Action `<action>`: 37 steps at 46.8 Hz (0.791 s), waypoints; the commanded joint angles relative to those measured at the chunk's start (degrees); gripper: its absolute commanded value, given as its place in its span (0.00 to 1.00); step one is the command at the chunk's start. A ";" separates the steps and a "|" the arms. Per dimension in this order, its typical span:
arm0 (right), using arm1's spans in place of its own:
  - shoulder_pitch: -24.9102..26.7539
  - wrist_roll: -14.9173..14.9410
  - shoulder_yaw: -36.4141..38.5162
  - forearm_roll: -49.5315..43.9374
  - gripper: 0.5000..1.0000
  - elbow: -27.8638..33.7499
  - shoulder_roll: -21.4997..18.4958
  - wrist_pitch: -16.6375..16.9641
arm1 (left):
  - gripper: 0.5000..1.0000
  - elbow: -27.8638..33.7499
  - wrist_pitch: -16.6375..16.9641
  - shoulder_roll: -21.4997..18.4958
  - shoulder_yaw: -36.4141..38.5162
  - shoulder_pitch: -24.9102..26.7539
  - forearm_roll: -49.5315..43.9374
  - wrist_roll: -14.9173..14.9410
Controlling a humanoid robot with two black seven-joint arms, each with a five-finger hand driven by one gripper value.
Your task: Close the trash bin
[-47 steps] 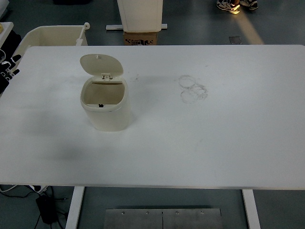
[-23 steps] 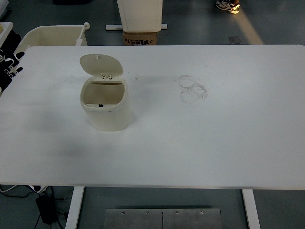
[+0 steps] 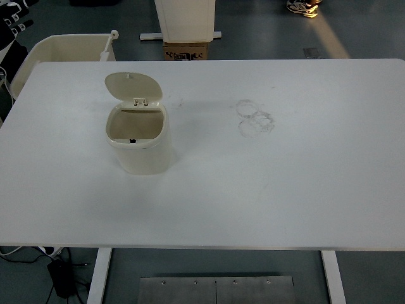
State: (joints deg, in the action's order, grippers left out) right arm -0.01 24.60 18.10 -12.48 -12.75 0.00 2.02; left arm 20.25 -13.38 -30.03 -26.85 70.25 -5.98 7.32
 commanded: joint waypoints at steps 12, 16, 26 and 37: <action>-0.17 0.01 0.00 -0.09 0.98 0.00 0.00 0.00 | 1.00 14.28 5.39 -0.91 15.76 5.85 1.58 1.56; -0.43 -0.08 -0.08 0.00 0.98 0.00 0.00 0.00 | 1.00 15.43 5.04 -0.91 19.98 10.16 1.67 1.65; -0.61 0.01 0.00 0.00 0.98 -0.08 0.00 0.00 | 1.00 22.54 3.89 -0.91 31.50 20.97 2.02 1.73; -0.61 0.01 0.00 -0.09 0.98 0.00 0.00 0.09 | 1.00 34.41 3.72 -0.82 43.36 30.90 2.11 1.73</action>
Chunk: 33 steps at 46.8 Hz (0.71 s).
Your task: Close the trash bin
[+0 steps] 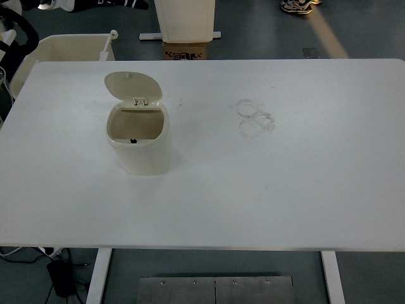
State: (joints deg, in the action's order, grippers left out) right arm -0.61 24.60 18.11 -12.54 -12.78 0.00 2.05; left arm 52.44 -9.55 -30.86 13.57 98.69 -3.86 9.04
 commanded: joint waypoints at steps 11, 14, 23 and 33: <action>0.00 0.01 -0.10 -0.03 0.98 0.03 0.00 0.06 | 1.00 7.67 -3.37 0.89 14.46 11.96 0.26 1.68; 0.00 0.01 -0.10 -0.03 0.98 0.03 0.00 -0.03 | 1.00 8.64 -4.34 1.07 17.36 14.07 0.26 2.03; -0.01 0.01 -0.10 -0.03 0.99 0.03 0.00 -0.03 | 1.00 11.19 -6.53 1.59 22.73 17.24 1.92 2.03; 0.00 0.01 -0.10 -0.12 0.98 0.03 0.00 0.06 | 1.00 15.58 -8.03 1.68 28.17 19.43 3.60 2.12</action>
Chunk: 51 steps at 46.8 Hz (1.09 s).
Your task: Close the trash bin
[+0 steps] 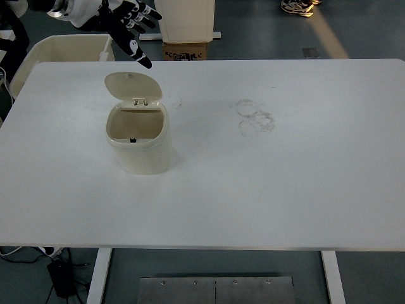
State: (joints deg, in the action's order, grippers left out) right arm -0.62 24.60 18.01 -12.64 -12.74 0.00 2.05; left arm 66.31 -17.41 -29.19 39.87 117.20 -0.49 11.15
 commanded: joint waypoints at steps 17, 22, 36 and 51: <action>-0.70 -0.08 0.09 -0.01 0.99 0.00 0.00 -0.03 | 1.00 8.39 -2.10 0.62 7.50 6.11 0.40 0.01; -0.70 0.01 0.01 -0.01 0.98 0.00 0.00 0.05 | 1.00 9.27 -2.10 0.62 8.64 6.90 0.40 0.01; -0.70 0.01 0.01 -0.01 0.98 0.08 0.00 0.06 | 1.00 10.85 -2.19 0.45 13.13 8.74 0.40 0.01; -0.70 0.01 0.01 -0.01 0.98 0.00 0.00 -0.03 | 1.00 14.11 -3.33 0.36 14.45 9.27 0.40 0.01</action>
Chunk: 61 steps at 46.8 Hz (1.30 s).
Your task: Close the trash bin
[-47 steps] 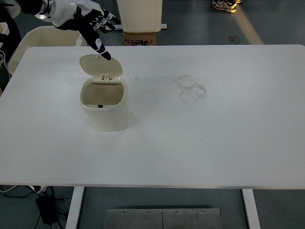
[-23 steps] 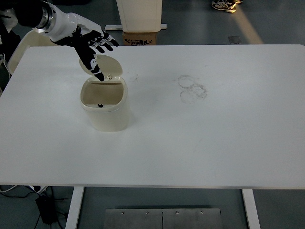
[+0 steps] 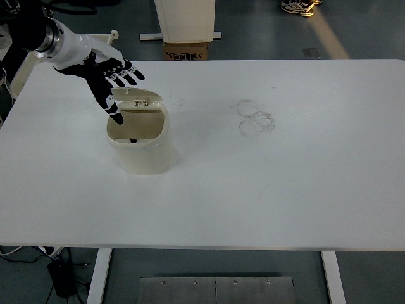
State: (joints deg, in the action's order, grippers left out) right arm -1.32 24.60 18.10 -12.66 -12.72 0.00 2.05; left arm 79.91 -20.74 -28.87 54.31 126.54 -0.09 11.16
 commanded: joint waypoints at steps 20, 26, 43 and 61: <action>0.00 -0.08 0.01 0.00 0.98 -0.03 0.00 0.06 | 1.00 2.97 -0.71 -0.22 0.09 -1.04 0.00 0.00; 0.00 -0.08 0.01 0.09 0.99 -0.03 0.00 0.06 | 1.00 3.41 -0.71 -0.22 0.09 -1.21 0.00 0.00; 0.00 0.01 0.01 0.00 0.98 -0.03 0.00 0.06 | 1.00 5.87 -0.62 -0.22 0.09 -1.65 0.00 0.00; 0.00 -0.08 0.01 0.09 0.99 0.06 0.00 0.06 | 1.00 5.78 -0.45 -0.31 0.09 -3.67 0.00 0.00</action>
State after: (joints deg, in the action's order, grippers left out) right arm -1.32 24.60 18.11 -12.56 -12.70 0.00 2.06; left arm 85.79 -21.30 -29.09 54.40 123.46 -0.09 11.16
